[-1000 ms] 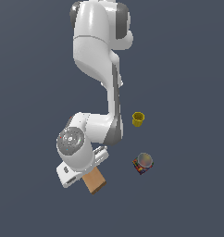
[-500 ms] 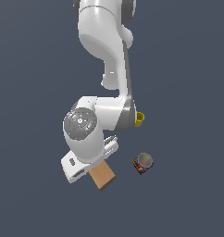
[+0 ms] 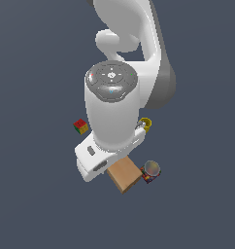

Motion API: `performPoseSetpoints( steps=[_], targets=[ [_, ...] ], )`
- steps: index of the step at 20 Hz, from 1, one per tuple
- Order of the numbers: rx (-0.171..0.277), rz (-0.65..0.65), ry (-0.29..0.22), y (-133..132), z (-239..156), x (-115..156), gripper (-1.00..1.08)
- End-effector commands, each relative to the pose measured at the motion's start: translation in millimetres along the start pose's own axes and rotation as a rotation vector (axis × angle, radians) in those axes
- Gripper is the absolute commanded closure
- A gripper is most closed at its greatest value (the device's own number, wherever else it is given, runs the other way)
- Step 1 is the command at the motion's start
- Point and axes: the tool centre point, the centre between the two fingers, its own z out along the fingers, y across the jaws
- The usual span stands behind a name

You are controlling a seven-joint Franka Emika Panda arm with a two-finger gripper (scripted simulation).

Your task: Pick up a designated object from a clutter of objects.

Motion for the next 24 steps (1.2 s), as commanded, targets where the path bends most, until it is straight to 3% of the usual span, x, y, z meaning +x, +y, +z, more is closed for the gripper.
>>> performPoseSetpoints(
  steps=[1,12,24],
  targets=[
    [-0.007,0.0,0.008,-11.0,-32.0,8.7,1.08],
    [-0.007,0.0,0.008,-52.3,-125.7,38.3,1.08],
    [-0.006,0.0,0.009,-63.7,-154.3,49.0,1.08]
  ],
)
